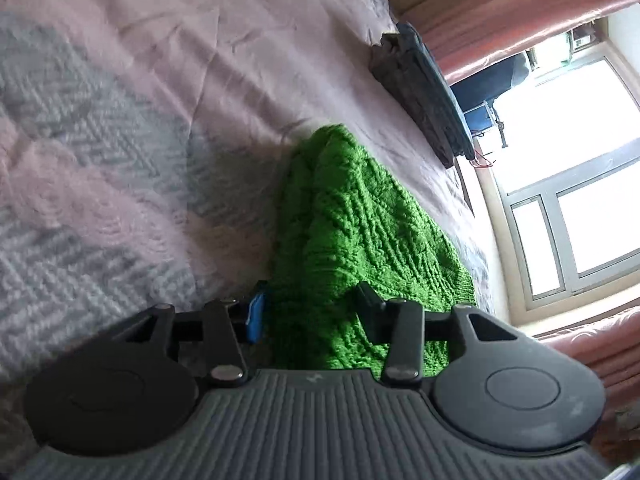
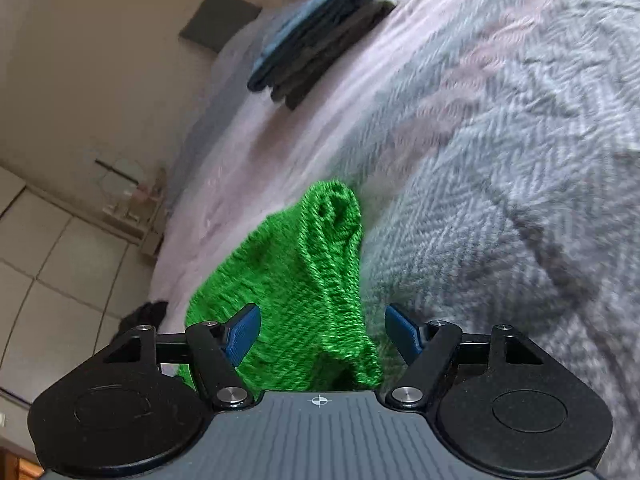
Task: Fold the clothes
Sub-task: 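Lift the folded green vest with both grippers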
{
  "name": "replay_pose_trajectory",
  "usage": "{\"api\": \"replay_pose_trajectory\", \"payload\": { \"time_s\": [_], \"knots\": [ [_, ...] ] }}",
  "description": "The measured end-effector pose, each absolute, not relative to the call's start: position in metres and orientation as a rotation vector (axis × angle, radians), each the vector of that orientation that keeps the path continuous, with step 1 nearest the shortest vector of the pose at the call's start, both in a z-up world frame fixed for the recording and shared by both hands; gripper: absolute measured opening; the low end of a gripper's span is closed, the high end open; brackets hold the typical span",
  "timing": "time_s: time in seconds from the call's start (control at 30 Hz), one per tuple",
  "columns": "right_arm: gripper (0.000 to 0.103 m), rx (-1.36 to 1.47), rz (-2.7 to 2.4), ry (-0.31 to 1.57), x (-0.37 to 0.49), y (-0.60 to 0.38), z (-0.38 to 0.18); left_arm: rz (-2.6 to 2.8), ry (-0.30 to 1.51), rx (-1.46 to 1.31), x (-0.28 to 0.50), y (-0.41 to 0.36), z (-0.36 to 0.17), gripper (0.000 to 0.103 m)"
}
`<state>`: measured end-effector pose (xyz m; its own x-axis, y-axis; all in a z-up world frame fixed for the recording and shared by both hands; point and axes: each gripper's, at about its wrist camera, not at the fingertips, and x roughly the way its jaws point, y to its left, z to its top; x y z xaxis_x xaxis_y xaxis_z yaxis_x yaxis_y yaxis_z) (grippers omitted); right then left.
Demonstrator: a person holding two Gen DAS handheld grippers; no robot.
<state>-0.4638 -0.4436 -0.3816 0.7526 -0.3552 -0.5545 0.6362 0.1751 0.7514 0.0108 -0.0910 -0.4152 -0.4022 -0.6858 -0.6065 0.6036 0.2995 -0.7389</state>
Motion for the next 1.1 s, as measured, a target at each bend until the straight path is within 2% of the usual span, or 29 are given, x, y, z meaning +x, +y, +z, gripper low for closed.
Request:
{"api": "replay_pose_trajectory", "payload": {
  "time_s": [0.2, 0.67, 0.87, 1.03, 1.1],
  "knots": [
    [0.061, 1.242, -0.639, 0.276, -0.460, -0.446, -0.399, -1.407, 1.468, -0.110, 0.014, -0.095, -0.424, 0.041],
    [0.057, 1.281, -0.563, 0.239, -0.455, -0.440, -0.416, -1.377, 1.542, -0.080, 0.014, -0.108, -0.431, 0.043],
    [0.047, 1.283, -0.557, 0.241, -0.457, -0.433, -0.419, -1.392, 1.522, -0.080, 0.011, -0.105, -0.428, 0.043],
    [0.045, 1.328, -0.559, 0.200, -0.449, -0.425, -0.431, -1.370, 1.549, -0.101, 0.012, -0.113, -0.437, 0.044],
    [0.040, 1.316, -0.575, 0.208, -0.443, -0.421, -0.431, -1.360, 1.541, -0.106, 0.008, -0.116, -0.438, 0.041]
  ]
}}
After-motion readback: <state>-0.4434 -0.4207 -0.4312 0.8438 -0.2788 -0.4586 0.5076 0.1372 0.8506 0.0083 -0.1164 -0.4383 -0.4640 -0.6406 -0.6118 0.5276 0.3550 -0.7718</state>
